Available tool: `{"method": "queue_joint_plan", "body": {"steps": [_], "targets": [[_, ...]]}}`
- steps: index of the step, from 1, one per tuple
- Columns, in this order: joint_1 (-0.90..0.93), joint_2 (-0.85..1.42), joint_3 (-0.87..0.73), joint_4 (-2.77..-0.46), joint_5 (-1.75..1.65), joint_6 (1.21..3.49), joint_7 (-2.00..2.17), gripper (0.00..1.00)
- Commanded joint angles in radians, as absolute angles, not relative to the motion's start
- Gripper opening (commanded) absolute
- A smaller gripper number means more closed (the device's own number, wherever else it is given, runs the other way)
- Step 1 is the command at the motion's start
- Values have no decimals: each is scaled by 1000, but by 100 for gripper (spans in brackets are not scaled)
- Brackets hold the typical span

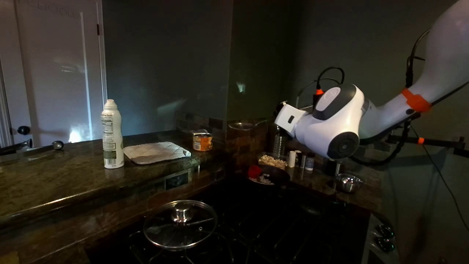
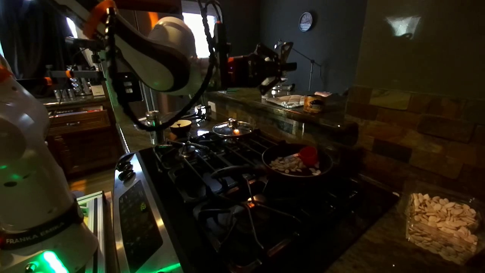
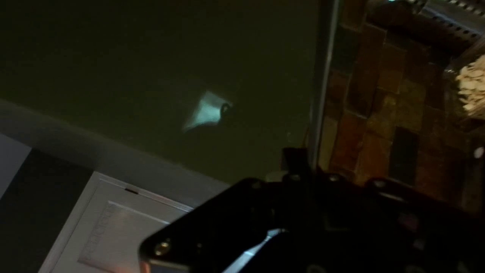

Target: Use the spoon to put some of the white objects onto the pan

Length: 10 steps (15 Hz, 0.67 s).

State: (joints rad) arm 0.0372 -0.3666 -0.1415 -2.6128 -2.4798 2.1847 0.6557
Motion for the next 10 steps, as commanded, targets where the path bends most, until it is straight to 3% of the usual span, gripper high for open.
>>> {"method": "queue_joint_plan", "body": {"steps": [1, 9, 10], "targets": [[90, -205, -66, -2406, -2394, 2139, 531, 1], [119, 118, 61, -1940, -2344, 2227, 391, 1], [115, 30, 67, -2070, -2364, 2179, 408, 3]]}}
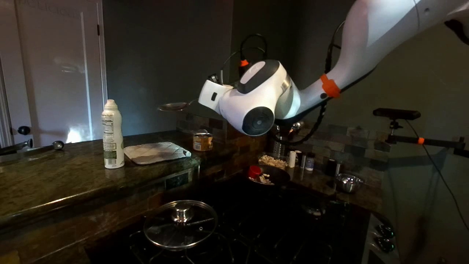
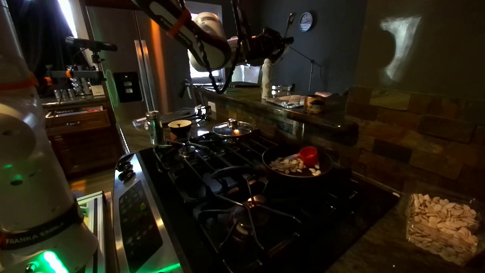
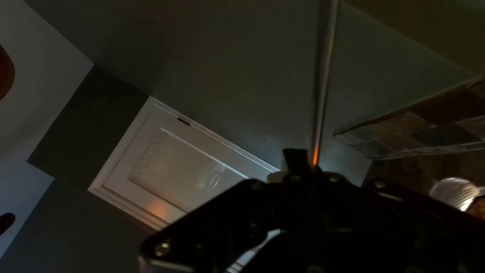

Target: Use the spoon to put some of the white objects onto the pan

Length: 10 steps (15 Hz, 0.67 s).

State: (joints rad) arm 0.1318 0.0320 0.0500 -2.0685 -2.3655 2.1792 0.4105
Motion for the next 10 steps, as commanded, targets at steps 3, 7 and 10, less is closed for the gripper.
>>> {"method": "queue_joint_plan", "body": {"steps": [3, 7, 10], "targets": [[112, 106, 74, -1964, -2363, 2197, 406, 3], [115, 182, 82, -1867, -2334, 2152, 421, 1], [101, 292, 85, -1725, -2251, 2190, 414, 1]]}}
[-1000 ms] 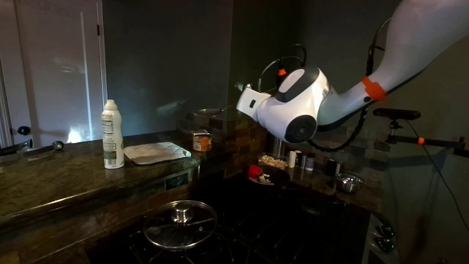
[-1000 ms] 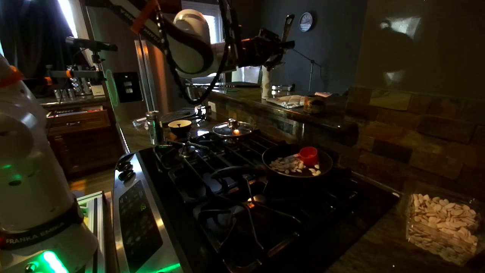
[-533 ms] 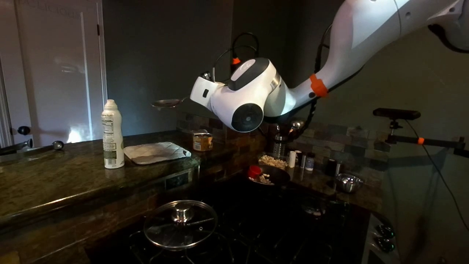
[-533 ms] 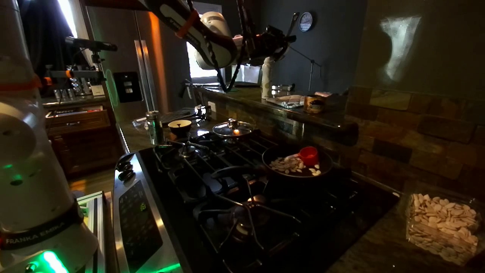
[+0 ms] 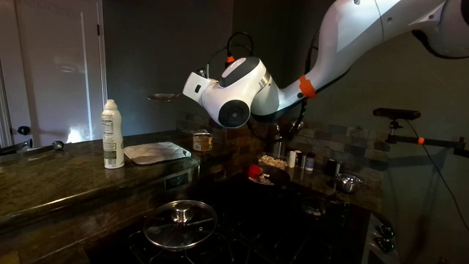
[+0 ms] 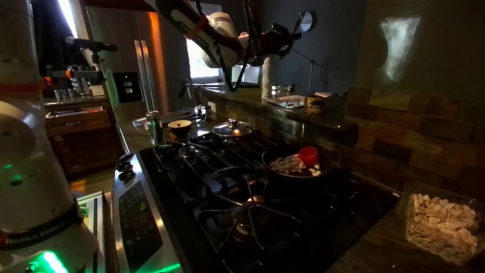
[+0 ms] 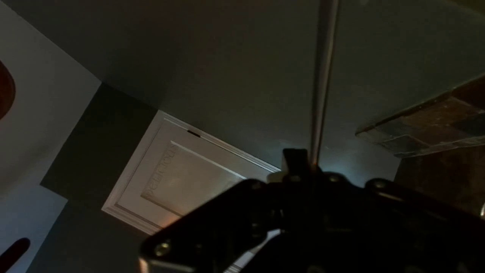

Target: Use the spoon to put some of the white objects onto the pan

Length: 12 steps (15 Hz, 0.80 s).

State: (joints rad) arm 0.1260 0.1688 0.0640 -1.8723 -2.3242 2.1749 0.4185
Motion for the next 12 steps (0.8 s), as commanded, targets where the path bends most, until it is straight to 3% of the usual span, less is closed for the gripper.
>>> {"method": "queue_joint_plan", "body": {"steps": [1, 8, 12], "targets": [[95, 323, 88, -1689, -2222, 2210, 429, 1], [64, 514, 128, -1531, -2113, 2486, 418, 1], [81, 516, 128, -1532, -2120, 2456, 424, 3]]}}
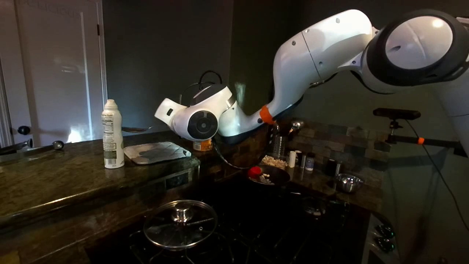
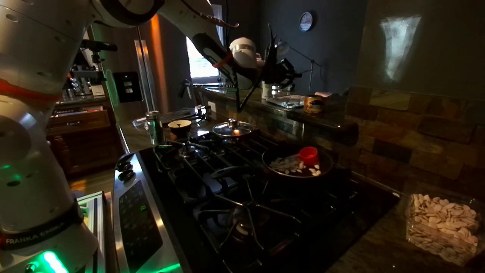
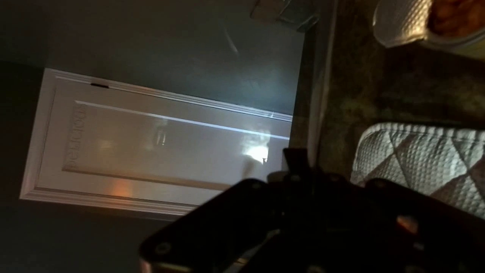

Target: Use the spoon to put some of the white objects onto the pan

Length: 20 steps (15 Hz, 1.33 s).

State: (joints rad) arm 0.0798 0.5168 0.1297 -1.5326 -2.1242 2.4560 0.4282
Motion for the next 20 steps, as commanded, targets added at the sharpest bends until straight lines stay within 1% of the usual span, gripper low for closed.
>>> {"method": "queue_joint_plan", "body": {"steps": [1, 2, 4, 7, 10, 15, 17, 20], "targets": [[84, 524, 132, -1517, -2118, 2457, 425, 3], [84, 527, 133, -1509, -2116, 2457, 425, 1], [115, 538, 131, -1505, -2020, 2284, 427, 1], [156, 586, 135, -1447, -1940, 2112, 413, 1], [190, 628, 139, -1386, -1893, 2020, 387, 1], [176, 666, 156, -1276, -1782, 2155, 189, 1], [165, 691, 154, -1214, -1712, 2202, 151, 1], [140, 760, 164, -1122, -1579, 2331, 134, 1]]}}
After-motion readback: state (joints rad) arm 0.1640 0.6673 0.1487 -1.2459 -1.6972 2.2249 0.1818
